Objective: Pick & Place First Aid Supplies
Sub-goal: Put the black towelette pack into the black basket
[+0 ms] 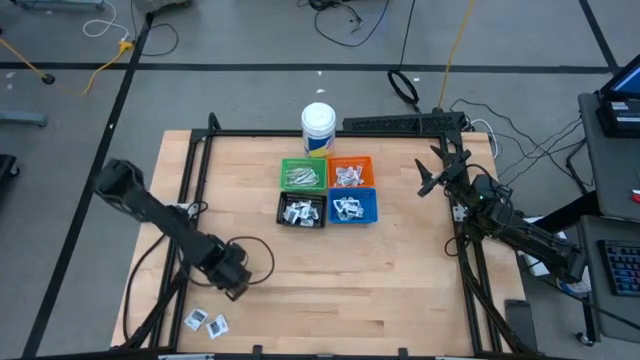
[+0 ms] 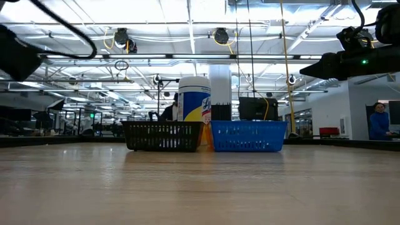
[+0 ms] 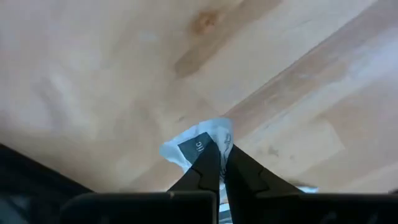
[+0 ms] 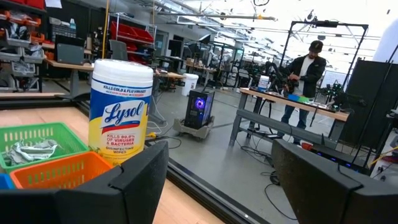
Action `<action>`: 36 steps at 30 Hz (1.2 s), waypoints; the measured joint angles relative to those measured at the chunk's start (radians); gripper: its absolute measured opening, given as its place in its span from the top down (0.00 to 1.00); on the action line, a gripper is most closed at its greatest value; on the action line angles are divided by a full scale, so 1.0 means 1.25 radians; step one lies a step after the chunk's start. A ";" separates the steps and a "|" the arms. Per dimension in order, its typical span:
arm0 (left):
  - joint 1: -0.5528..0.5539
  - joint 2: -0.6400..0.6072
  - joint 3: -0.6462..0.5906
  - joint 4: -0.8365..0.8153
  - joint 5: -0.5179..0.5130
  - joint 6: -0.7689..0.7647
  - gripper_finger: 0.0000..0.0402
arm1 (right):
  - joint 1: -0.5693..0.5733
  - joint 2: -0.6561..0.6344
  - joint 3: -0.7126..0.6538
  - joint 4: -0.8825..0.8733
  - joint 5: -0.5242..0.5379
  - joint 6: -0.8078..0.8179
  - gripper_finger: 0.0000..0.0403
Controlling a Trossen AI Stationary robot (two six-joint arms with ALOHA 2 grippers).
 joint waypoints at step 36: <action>0.561 0.251 0.539 -0.396 -0.112 0.921 0.99 | 0.000 0.000 0.000 0.000 0.000 0.000 0.31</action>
